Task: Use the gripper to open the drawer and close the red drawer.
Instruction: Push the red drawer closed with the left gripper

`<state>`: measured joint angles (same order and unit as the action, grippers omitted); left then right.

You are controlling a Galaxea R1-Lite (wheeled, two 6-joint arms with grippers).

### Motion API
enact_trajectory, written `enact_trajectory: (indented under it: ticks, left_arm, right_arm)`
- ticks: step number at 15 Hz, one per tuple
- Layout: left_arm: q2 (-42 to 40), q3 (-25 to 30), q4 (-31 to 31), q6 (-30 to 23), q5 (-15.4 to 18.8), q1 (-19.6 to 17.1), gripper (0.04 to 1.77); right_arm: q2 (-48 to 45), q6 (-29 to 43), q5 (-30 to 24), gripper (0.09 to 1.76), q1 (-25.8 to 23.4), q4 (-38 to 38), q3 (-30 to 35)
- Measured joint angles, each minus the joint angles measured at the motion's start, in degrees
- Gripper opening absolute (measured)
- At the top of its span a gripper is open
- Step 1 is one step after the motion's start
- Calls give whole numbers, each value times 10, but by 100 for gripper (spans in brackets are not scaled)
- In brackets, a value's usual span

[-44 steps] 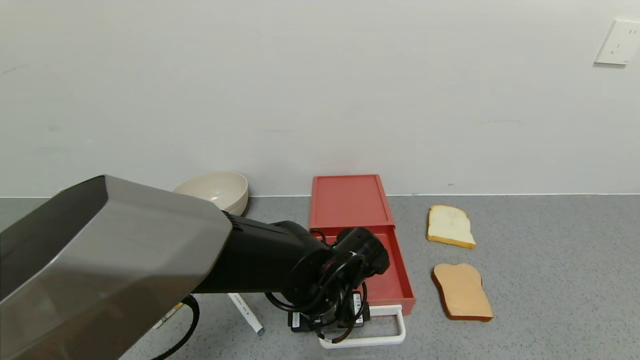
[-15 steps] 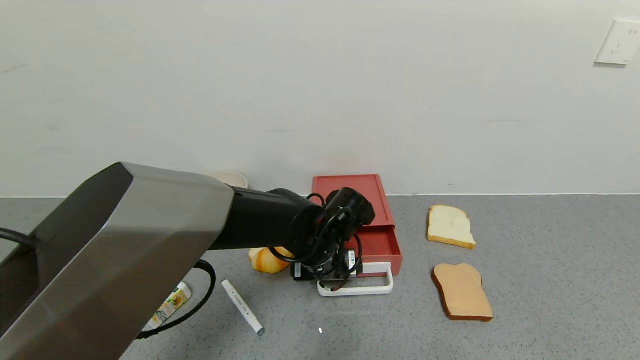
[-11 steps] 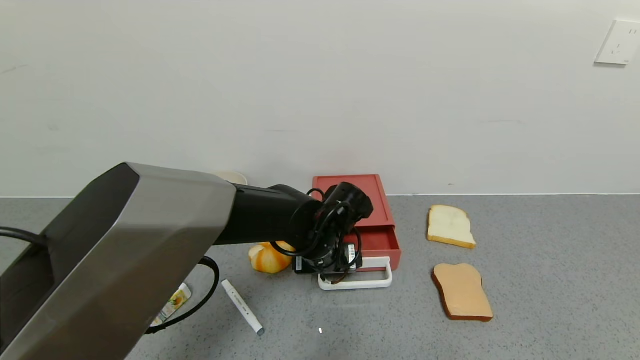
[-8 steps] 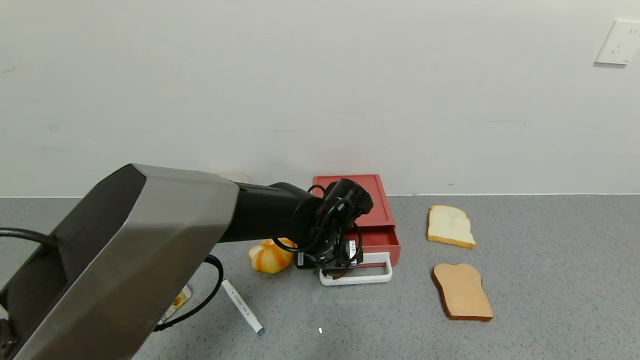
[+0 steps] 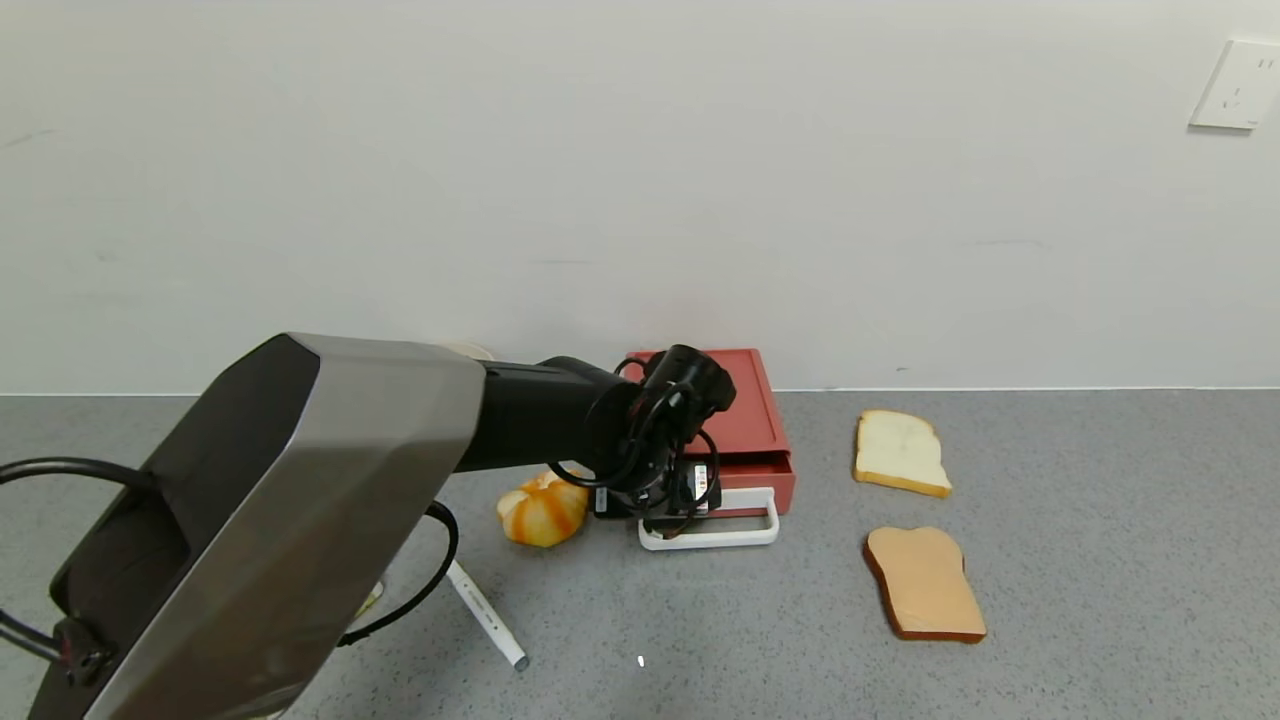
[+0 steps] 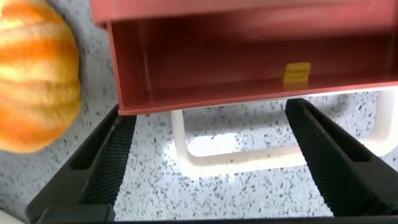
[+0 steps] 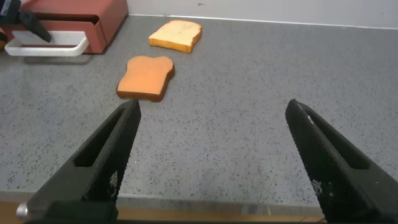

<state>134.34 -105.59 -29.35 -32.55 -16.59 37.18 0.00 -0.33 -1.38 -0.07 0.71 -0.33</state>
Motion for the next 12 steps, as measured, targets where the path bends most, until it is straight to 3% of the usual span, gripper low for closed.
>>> enact_trajectory:
  ticks: [12]
  left_arm:
    - [26, -55, -1, 28, 1, -20, 173]
  right_arm:
    - [0, 0, 0, 171, 0, 0, 0]
